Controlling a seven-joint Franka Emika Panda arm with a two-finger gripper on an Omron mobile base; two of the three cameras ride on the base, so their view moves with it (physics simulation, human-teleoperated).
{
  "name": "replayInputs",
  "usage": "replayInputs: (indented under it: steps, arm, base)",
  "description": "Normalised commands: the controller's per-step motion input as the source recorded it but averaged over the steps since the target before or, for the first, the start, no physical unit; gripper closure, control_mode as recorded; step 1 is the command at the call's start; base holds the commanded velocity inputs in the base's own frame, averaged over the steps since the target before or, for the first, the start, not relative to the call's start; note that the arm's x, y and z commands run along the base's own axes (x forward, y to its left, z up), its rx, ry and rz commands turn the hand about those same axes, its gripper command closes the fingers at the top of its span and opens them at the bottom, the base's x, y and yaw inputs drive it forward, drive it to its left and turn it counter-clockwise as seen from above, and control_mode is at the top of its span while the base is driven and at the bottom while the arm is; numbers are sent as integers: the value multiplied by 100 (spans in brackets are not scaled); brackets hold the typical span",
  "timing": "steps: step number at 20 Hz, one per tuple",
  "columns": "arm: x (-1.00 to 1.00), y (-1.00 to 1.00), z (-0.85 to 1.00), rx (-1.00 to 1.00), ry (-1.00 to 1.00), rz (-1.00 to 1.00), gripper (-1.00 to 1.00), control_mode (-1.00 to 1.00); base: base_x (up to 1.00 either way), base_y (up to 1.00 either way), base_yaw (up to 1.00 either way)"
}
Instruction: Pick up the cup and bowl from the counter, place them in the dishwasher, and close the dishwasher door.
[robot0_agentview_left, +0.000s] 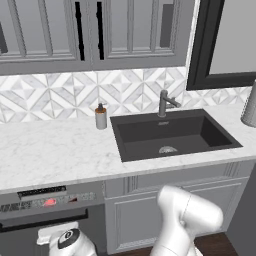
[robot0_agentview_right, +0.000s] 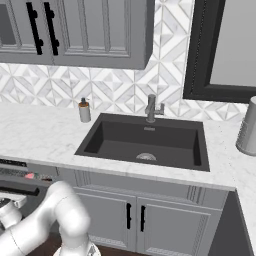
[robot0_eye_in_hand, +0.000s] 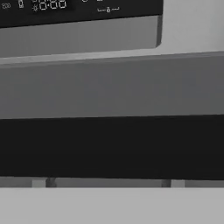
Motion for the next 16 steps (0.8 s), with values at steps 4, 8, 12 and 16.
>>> replayInputs:
  steps: [4, 8, 12, 16]
  arm:
    - [100, -58, 0, 21, -22, -3, -100, -100]
    - [100, -57, 0, 21, -23, -3, -100, -100]
    - [100, -52, 0, 21, -18, -1, -100, -100]
    - [100, -55, -7, 21, -11, 0, -100, -100]
  base:
    - [0, 0, 0]
    - [0, 0, 0]
    - [0, 0, 0]
    - [0, 0, 0]
